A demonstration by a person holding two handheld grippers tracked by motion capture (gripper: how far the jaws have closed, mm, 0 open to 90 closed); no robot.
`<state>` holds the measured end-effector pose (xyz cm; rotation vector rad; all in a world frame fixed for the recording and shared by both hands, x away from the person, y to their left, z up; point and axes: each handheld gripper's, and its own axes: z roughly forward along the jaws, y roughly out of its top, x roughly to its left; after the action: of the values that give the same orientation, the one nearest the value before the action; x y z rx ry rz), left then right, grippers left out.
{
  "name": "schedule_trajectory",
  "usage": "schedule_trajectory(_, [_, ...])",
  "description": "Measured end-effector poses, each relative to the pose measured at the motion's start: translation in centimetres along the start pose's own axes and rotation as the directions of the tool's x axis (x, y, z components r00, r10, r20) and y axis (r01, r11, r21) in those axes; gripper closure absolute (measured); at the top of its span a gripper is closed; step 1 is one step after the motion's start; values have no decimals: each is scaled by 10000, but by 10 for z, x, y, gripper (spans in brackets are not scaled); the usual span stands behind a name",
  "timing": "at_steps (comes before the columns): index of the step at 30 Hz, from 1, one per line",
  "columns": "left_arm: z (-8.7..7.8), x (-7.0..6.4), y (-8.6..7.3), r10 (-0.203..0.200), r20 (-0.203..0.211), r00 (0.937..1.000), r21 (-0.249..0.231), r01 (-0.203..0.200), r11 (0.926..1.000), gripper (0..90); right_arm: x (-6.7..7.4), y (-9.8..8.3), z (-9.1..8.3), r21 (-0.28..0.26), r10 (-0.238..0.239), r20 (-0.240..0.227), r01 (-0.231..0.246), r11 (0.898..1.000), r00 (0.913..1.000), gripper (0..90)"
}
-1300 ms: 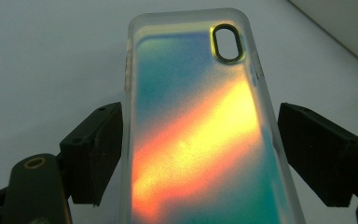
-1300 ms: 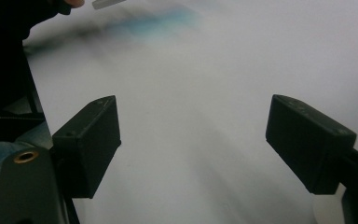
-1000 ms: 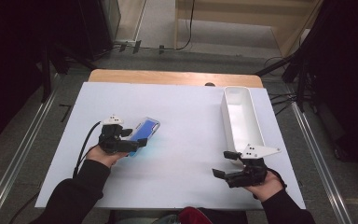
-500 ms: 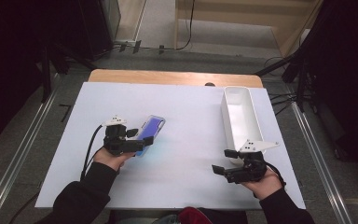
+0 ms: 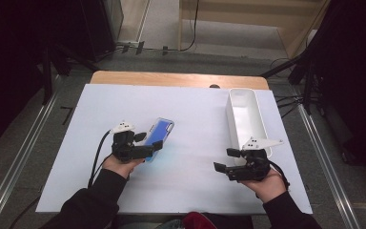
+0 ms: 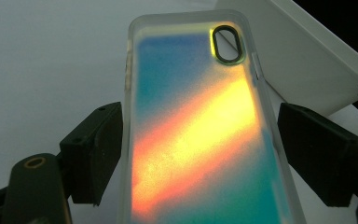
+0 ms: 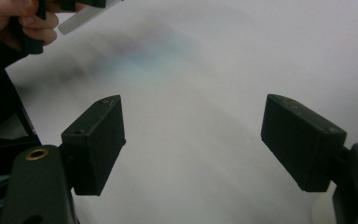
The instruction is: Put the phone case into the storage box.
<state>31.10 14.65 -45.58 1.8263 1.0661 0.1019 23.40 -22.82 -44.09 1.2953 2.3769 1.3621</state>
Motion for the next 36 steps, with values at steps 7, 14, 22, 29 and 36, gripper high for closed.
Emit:
schedule_trajectory(7, [4,-5,-4,-127,-62,9999,-118,127,9999,163,0,10,1,37,503,102,-504,9987,9987,203])
schedule_trajectory(14, [7,-10,-6,-205,-47,9998,-374,203,9991,163,2,21,5,48,648,106,-648,9979,9978,213])
schedule_trajectory(22, [11,-13,-8,-230,-107,9997,-480,225,9986,163,5,30,9,62,855,58,-856,9963,9963,224])
schedule_trajectory(29, [15,-18,-11,-223,-106,9997,-577,216,9981,163,3,41,14,10,1128,-69,-1128,9936,9936,232])
schedule_trajectory(36, [17,-23,-14,-62,-134,9999,-714,53,9974,163,3,49,19,61,1332,-104,-1331,9911,9910,242])
